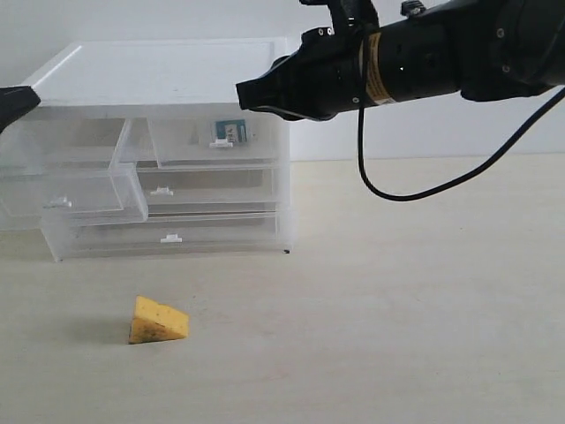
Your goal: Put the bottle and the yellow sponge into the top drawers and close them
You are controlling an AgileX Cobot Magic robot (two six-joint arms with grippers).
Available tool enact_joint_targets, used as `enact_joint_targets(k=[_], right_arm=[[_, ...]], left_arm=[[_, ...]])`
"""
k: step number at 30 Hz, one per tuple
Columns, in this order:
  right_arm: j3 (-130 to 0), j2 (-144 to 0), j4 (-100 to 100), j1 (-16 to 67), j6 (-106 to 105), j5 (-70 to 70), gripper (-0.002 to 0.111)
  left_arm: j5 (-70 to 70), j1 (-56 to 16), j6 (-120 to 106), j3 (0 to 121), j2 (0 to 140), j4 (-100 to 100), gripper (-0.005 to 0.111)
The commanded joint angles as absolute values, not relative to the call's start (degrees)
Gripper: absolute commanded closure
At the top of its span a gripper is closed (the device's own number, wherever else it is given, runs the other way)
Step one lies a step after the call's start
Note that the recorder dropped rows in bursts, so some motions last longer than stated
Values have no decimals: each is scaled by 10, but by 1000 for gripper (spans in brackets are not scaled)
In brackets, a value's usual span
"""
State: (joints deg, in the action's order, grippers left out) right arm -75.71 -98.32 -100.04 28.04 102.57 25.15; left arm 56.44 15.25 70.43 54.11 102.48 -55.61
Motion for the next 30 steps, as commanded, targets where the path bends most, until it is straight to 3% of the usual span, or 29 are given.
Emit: enact_joint_targets(k=[1,7,13,20,27,30], right_arm=[[-753,-978,-999,278,1029,268,108],[-753,-978,-999,278,1026,288,108],[-753,-978,-999,278,1022,292,108],[-753,-978,-999,278,1021,303,108],[-753,-978,-999,278,1028,345,108],[-753,-978,-999,278,1031,355,108]], left_arm=[[564,133,710,544,1019,-578,103],[623,156,693,485,921,-576,103],[537,171,680,392,749,-591,103],[608,152,812,291,643,-856,103],[563,37,635,182,645,-793,102],[558,-15,583,181,662,-775,85]])
